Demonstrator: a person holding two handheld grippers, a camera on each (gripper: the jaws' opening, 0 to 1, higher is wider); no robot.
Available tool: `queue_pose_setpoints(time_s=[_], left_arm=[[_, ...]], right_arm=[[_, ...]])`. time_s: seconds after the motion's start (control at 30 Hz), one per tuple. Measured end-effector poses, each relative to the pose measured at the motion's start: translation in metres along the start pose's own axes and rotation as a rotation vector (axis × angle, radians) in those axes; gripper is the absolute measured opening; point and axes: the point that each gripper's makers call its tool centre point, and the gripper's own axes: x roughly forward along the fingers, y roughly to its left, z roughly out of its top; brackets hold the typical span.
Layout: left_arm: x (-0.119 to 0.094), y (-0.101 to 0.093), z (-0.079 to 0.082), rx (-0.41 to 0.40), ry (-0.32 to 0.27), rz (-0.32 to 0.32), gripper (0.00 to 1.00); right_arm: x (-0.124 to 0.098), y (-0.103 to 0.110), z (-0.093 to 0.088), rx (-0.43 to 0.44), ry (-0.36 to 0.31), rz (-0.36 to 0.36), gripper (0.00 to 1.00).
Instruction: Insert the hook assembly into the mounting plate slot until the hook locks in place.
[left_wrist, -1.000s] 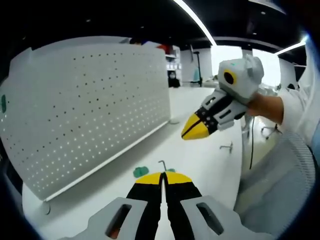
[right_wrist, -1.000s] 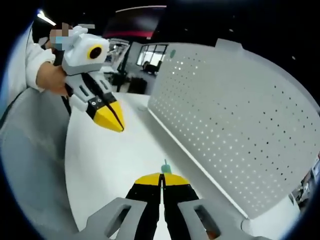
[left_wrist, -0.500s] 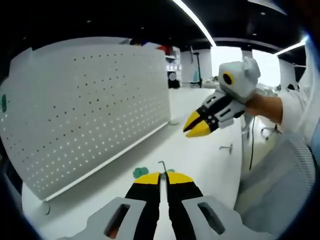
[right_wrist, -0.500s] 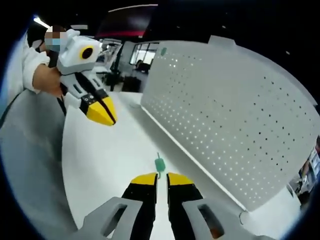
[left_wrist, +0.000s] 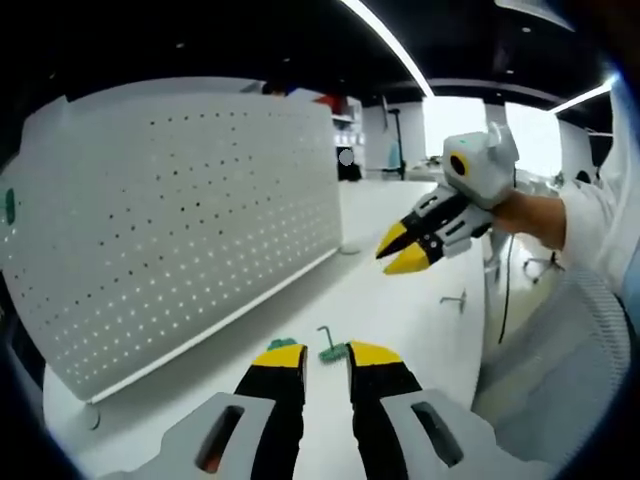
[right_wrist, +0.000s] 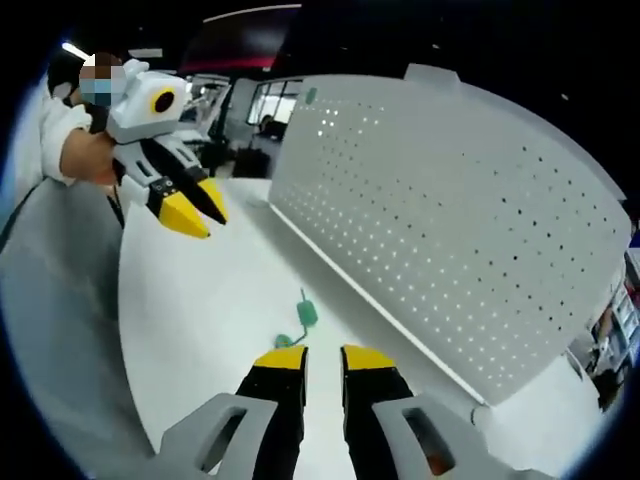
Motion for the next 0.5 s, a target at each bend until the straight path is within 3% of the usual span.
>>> queue_pose_setpoints(time_s=[0.5], left_arm=[[-0.0029, 0.0064, 0.0056, -0.053, -0.036, 0.027, 0.52]], right_arm=[[-0.0114, -0.0093, -0.0117, 0.028, 0.02, -0.039, 0.17]])
